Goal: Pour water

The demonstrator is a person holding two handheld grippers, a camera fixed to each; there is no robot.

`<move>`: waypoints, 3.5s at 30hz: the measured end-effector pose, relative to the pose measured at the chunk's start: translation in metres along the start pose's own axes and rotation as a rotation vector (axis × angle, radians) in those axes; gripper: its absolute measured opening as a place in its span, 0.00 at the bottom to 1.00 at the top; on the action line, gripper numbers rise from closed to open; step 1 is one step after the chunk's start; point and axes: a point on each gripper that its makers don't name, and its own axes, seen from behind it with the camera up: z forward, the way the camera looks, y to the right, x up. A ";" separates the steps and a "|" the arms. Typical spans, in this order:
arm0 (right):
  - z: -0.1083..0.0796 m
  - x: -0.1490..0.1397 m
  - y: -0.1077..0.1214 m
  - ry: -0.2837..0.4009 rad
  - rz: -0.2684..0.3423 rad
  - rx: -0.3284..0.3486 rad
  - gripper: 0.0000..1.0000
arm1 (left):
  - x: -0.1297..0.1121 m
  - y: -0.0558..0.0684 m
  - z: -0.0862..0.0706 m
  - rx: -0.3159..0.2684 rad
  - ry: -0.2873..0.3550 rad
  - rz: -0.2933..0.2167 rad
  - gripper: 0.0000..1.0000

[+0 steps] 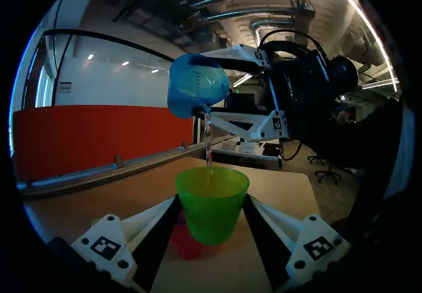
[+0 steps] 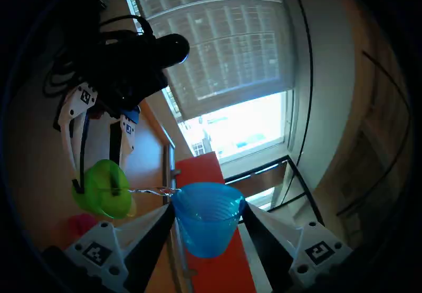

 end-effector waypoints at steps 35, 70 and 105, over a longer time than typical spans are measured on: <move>0.004 0.005 0.007 -0.002 -0.128 -0.033 0.91 | 0.005 0.006 -0.001 -0.007 0.011 0.002 0.83; 0.008 0.007 0.017 -0.001 -0.301 -0.058 0.92 | 0.009 0.005 0.001 -0.001 0.023 -0.003 0.83; 0.003 0.016 0.014 0.016 -0.318 -0.071 0.92 | 0.012 0.002 0.000 0.004 0.030 -0.004 0.83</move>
